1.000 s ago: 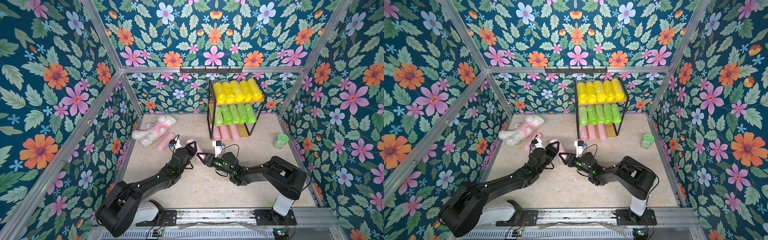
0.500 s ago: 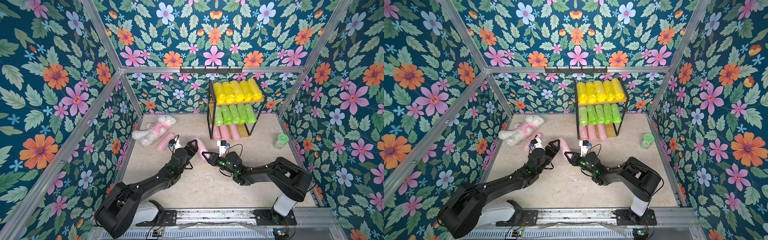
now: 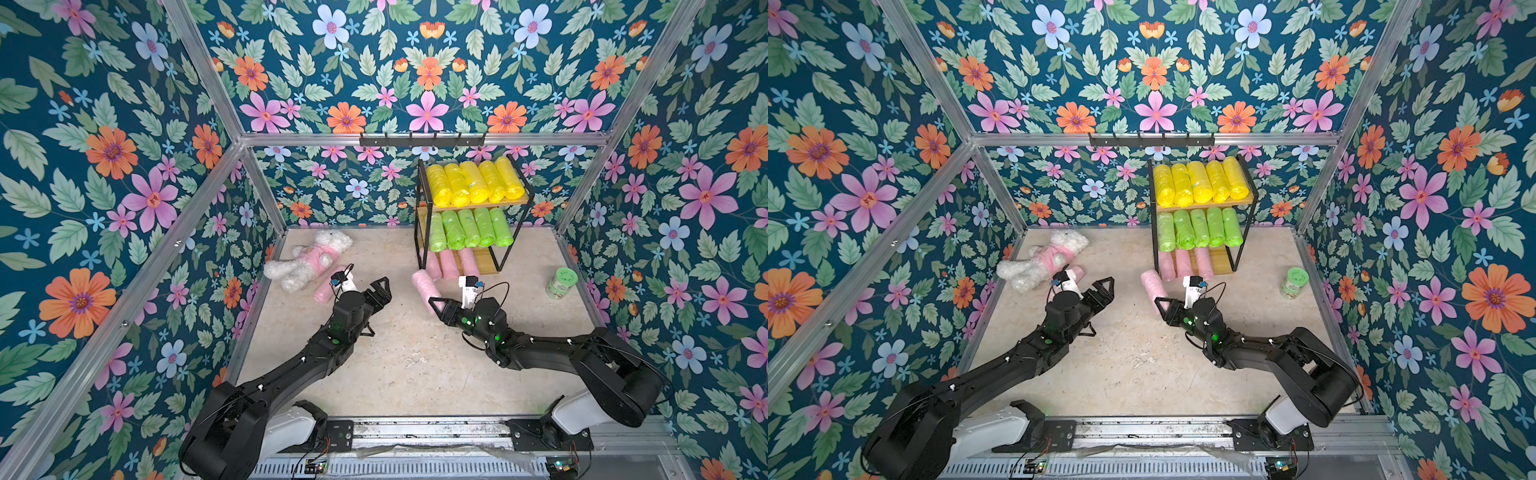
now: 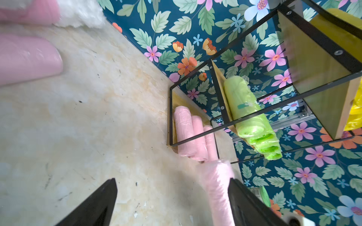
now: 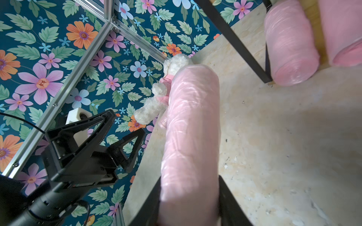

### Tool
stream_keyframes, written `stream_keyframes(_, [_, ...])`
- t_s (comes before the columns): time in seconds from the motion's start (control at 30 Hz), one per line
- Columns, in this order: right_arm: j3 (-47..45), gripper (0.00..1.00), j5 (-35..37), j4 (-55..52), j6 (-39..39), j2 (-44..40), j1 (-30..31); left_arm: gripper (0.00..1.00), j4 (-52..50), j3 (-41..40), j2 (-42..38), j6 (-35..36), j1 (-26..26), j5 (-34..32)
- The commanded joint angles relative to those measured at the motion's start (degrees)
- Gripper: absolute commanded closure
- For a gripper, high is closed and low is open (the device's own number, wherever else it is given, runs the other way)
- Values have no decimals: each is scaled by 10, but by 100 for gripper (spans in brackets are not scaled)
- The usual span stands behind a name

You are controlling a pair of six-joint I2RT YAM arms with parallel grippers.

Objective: Sort the rolls of trash bags by color and place them on the shelf
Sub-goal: Place the roll of trash bags on the shelf.

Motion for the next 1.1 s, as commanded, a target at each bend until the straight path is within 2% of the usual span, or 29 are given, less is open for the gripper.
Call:
stream_keyframes(0.0, [-14,71,-14,-48,-47,-41,-31,5,-32,4,-11,60,32,35])
stream_keyframes(0.2, [-45,71,-42,-113,-85,-108,-100,5,-23,9,-20,83,81,86])
stream_keyframes(0.5, [-101,71,-44,-128,-92,-161,-218,11,1,63,31,102,74,182])
stream_keyframes(0.67, [-91,71,-33,-64,-77,-116,-257,12,10,83,69,99,59,199])
stream_keyframes(0.87, [-34,70,1,-22,-94,-27,-285,12,-2,96,82,102,51,200])
stream_keyframes(1.07, [41,69,20,-33,-128,51,-293,12,-19,110,86,111,50,207])
